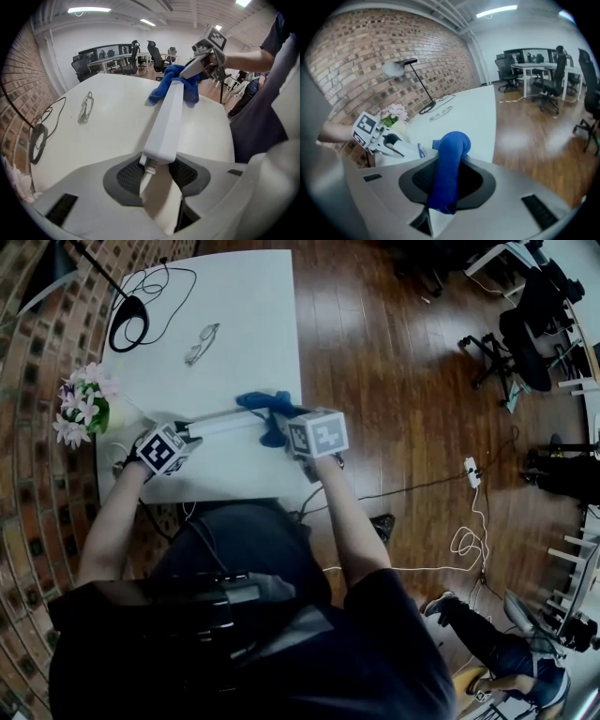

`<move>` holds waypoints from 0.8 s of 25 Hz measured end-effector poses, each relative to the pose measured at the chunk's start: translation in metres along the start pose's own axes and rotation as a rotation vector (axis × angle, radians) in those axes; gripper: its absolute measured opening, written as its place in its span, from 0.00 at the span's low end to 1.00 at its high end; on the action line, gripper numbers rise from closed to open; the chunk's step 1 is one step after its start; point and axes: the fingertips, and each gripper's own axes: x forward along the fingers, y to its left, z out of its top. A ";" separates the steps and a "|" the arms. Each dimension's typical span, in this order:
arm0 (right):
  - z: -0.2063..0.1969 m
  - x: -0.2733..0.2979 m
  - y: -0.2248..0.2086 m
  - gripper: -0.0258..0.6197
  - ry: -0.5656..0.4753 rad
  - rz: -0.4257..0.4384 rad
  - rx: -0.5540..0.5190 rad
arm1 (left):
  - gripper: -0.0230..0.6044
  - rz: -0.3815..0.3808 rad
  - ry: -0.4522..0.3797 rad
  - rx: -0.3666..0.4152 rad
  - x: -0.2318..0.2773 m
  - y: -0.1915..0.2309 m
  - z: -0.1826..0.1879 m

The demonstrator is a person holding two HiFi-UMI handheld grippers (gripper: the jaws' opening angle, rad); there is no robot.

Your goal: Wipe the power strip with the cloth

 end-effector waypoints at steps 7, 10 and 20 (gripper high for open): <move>-0.013 -0.010 -0.014 0.18 0.005 -0.071 0.065 | 0.31 -0.008 -0.035 0.018 -0.003 0.001 0.003; -0.007 -0.019 -0.008 0.18 -0.017 -0.091 0.084 | 0.31 -0.007 -0.043 0.027 -0.002 0.002 0.003; 0.018 -0.043 0.022 0.18 -0.134 -0.070 0.162 | 0.31 -0.031 -0.070 0.053 -0.002 -0.003 0.002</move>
